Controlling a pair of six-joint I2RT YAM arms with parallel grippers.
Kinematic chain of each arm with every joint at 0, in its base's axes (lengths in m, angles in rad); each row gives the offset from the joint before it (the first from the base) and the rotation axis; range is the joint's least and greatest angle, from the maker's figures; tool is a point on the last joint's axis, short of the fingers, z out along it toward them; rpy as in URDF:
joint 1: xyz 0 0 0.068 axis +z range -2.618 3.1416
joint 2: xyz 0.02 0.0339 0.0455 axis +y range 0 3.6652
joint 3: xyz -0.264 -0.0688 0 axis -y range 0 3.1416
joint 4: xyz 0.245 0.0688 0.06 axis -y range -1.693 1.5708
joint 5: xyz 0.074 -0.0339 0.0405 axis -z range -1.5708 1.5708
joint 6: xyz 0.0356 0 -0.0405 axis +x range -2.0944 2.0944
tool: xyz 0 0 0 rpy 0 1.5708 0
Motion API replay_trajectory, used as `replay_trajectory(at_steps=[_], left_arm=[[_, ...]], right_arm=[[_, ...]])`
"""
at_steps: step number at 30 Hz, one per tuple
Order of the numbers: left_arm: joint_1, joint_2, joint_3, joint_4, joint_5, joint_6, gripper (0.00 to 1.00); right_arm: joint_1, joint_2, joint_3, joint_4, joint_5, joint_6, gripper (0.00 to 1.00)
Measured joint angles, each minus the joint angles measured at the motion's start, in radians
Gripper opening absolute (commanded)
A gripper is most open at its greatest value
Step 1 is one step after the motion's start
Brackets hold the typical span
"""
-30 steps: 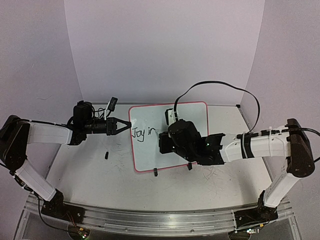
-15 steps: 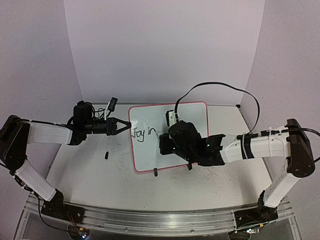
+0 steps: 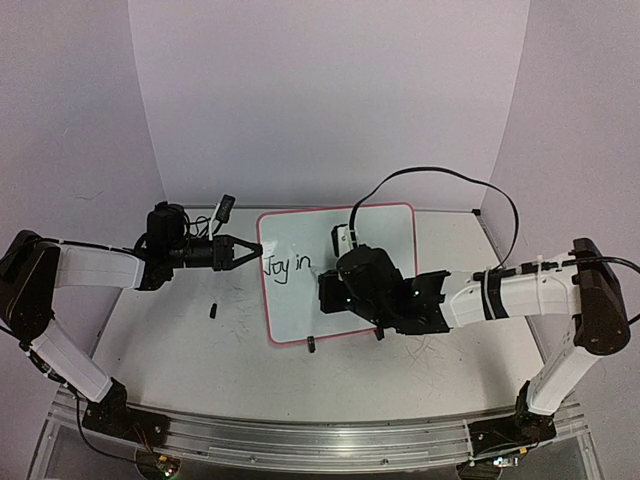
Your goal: Write a sentence on the whiteboard
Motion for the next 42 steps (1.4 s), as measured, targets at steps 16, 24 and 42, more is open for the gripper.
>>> replay_trajectory(at_steps=[16,24,42], left_arm=[[0.0,0.0,0.0,0.0,0.002,0.0,0.0],[0.0,0.0,0.0,0.002,0.011,0.004,0.0],[0.0,0.0,0.0,0.001,0.018,0.018,0.0]], right_arm=[[0.001,-0.009,-0.003,-0.005,-0.006,-0.016,0.0],[0.004,-0.221,-0.073,-0.009,0.018,-0.105,0.0],[-0.017,-0.2,-0.158,0.051,0.0,-0.171,0.0]])
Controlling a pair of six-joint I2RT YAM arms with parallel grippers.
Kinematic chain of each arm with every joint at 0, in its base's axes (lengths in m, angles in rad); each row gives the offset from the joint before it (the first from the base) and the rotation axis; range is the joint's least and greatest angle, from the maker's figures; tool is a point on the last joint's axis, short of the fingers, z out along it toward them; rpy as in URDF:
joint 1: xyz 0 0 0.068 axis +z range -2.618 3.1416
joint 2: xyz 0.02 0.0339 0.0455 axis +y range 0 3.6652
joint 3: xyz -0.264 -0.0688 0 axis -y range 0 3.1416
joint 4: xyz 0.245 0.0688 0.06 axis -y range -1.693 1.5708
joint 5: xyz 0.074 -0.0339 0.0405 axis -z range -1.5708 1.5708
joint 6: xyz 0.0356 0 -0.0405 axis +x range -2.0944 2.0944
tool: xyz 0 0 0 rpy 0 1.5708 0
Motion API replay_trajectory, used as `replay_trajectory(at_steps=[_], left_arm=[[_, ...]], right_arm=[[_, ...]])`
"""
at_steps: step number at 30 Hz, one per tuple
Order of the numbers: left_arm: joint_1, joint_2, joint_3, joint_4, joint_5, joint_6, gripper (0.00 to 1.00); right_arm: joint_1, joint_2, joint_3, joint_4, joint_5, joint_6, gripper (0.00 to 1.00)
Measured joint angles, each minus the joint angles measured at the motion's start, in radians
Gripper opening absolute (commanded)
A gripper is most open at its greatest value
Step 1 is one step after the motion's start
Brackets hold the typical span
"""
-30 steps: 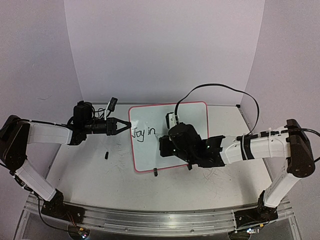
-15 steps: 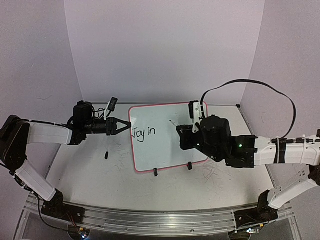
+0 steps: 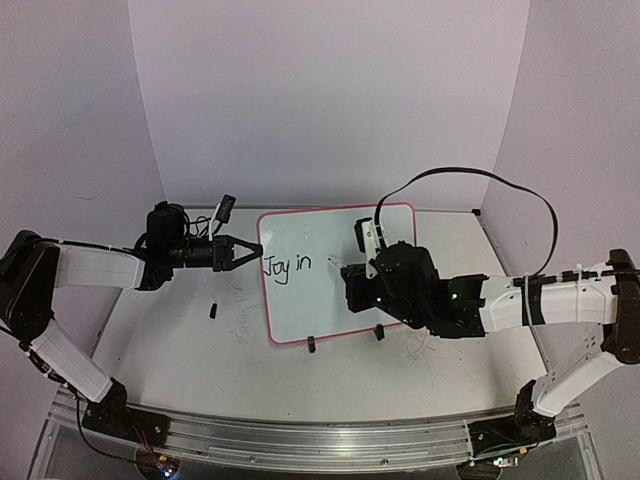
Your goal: Write a sentence on the whiteboard
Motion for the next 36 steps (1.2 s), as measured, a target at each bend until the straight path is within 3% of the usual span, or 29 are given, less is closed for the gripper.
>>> replay_trajectory(at_steps=[36], left_arm=[[0.0,0.0,0.0,0.0,-0.01,-0.001,0.0]], right_arm=[[0.0,0.04,0.034,0.01,-0.029,-0.033,0.0]])
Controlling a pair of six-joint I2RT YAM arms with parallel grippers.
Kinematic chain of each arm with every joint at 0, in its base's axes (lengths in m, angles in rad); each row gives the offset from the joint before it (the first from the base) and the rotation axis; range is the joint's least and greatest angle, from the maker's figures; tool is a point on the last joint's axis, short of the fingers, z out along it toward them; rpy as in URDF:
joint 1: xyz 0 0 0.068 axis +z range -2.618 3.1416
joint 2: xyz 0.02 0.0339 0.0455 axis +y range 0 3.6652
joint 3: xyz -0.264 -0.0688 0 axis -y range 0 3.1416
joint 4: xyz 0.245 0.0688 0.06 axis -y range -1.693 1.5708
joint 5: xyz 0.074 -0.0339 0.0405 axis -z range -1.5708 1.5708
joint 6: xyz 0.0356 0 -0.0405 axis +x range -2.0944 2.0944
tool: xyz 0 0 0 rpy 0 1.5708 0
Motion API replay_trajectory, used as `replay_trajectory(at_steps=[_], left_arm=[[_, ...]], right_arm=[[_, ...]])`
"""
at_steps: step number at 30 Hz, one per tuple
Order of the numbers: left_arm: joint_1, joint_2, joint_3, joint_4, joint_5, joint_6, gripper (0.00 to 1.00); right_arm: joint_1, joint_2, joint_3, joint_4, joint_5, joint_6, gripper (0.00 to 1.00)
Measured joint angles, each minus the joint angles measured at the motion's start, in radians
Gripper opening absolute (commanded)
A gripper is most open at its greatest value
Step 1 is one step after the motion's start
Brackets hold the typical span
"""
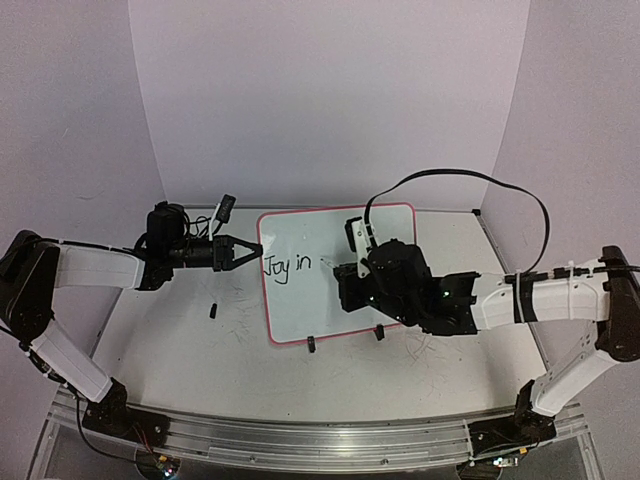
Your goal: Write a sentence on the whiteboard
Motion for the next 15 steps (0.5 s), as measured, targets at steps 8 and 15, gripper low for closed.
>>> replay_trajectory(at_steps=[8,15], left_arm=[[0.0,0.0,0.0,0.0,0.0,0.0,0.0],[0.0,0.0,0.0,0.0,0.0,0.0,0.0]], right_arm=[[0.001,0.021,0.027,0.0,-0.002,-0.012,0.0],[0.005,0.023,0.03,-0.002,0.032,-0.01,0.0]])
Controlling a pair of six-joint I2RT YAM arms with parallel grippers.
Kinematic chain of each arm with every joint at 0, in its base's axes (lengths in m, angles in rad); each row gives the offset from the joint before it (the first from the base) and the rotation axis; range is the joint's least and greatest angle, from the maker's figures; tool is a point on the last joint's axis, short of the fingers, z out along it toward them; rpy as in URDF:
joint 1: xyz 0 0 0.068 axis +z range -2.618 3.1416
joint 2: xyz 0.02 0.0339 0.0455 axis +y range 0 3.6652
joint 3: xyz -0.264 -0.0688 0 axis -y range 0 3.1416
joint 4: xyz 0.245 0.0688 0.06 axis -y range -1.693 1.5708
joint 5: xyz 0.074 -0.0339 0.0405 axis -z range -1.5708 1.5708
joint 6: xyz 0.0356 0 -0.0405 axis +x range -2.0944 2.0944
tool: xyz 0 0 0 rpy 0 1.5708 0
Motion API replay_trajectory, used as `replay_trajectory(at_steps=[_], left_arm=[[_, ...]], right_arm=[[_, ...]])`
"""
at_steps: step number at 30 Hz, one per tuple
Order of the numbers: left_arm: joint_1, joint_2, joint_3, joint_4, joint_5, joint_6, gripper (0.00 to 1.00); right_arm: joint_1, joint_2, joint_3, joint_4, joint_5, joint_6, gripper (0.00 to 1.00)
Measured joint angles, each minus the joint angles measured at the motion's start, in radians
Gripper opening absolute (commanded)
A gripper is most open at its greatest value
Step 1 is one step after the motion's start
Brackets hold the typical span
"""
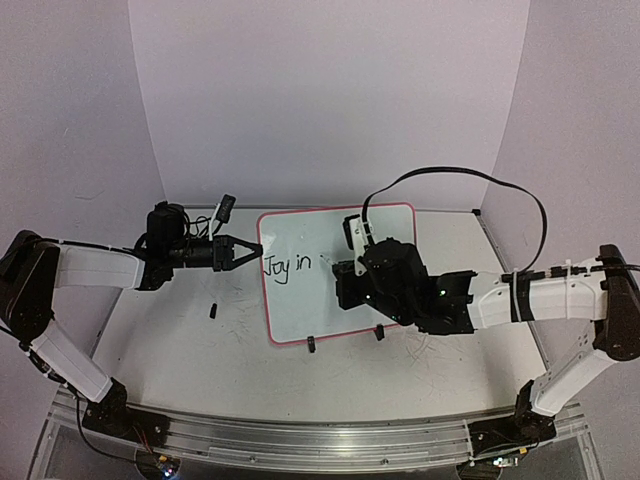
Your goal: Write a sentence on the whiteboard
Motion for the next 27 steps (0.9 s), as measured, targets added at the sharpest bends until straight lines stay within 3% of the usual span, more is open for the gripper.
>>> replay_trajectory(at_steps=[27], left_arm=[[0.0,0.0,0.0,0.0,0.0,0.004,0.0]], right_arm=[[-0.001,0.045,0.056,-0.01,0.061,0.003,0.0]])
